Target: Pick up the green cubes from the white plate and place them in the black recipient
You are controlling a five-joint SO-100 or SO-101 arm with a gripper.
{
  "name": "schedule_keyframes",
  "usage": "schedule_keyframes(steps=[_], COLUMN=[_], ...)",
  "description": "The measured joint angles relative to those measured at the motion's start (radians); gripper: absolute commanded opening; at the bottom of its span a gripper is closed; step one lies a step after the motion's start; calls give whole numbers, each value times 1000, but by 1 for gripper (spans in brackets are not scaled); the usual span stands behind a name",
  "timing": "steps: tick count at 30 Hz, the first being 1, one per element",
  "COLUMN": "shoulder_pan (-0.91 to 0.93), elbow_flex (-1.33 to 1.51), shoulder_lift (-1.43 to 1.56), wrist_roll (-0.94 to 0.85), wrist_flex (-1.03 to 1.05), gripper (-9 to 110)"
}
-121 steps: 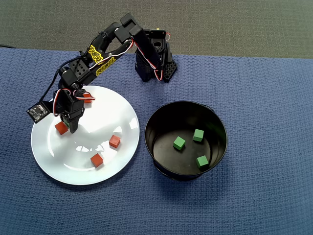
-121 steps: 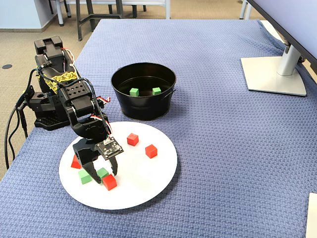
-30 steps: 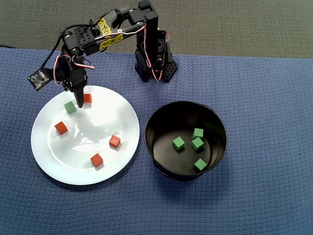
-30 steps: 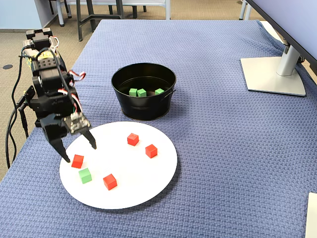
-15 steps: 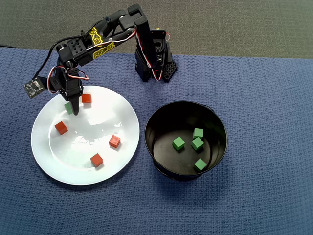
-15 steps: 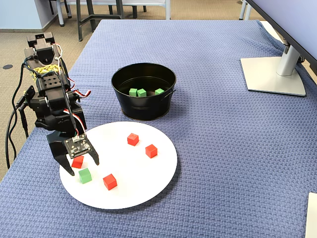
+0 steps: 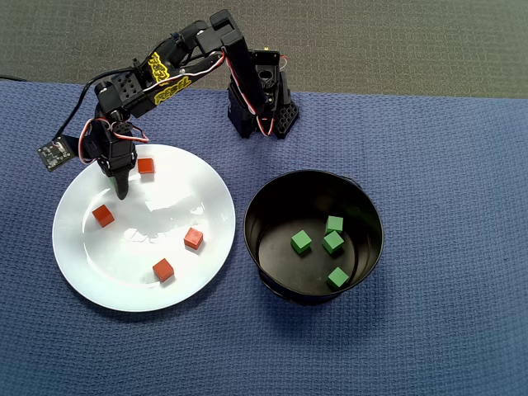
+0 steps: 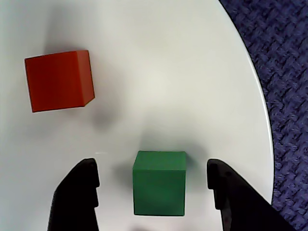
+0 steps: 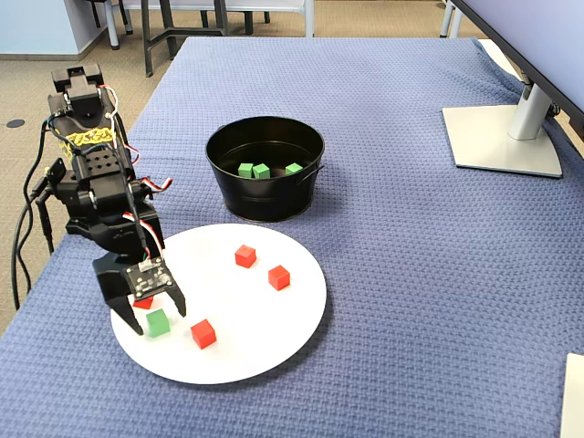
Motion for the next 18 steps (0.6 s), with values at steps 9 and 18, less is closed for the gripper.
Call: schedule_keyframes(steps=[9,18], shoulder_pan=[0,-8], elbow_flex=[35,46], shoulder_lift=[0,0], wrist_roll=[0,0], wrist_flex=[0,0], gripper=[12,0])
